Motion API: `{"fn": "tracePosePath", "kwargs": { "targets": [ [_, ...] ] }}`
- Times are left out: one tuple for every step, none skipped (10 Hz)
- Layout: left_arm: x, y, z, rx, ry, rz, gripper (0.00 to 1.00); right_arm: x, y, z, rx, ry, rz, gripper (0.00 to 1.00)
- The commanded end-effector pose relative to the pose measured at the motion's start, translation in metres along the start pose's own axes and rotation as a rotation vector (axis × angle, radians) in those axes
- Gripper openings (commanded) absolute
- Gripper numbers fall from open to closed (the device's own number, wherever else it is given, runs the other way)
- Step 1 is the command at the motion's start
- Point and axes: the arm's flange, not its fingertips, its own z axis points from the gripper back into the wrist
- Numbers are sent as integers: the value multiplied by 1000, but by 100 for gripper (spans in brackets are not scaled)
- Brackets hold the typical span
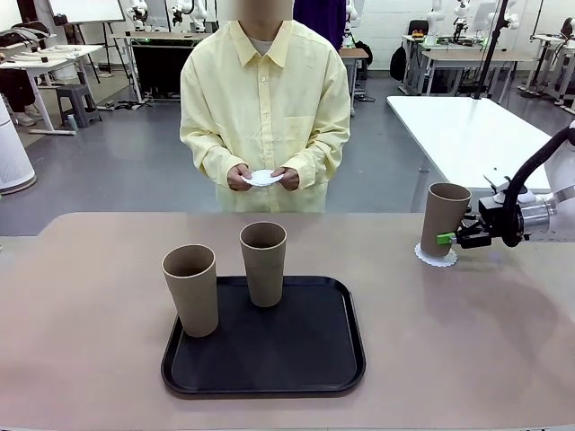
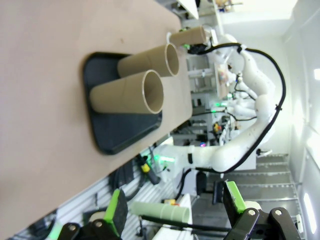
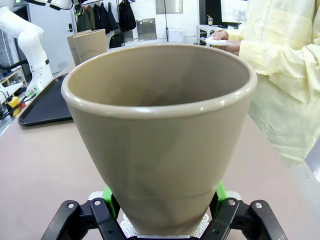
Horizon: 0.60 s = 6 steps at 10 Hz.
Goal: Place coasters on the table and set cups on them.
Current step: Pick up one Reusable plastic cup and place it on a coaster set by the human.
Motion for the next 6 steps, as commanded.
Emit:
{"fn": "tracePosePath", "kwargs": {
  "targets": [
    [-1, 0, 1, -8, -1, -9, 100, 0, -4, 2, 24, 2, 8, 81],
    [-1, 0, 1, -8, -1, -9, 100, 0, -4, 2, 24, 6, 2, 81],
    [-1, 0, 1, -8, -1, -9, 100, 0, -4, 2, 27, 13, 1, 81],
    [-1, 0, 1, -8, -1, -9, 100, 0, -3, 2, 31, 17, 1, 81],
    [-1, 0, 1, -8, -1, -9, 100, -1, -3, 2, 32, 18, 0, 81],
    [-1, 0, 1, -8, -1, -9, 100, -4, -4, 2, 32, 25, -5, 81]
  ]
}}
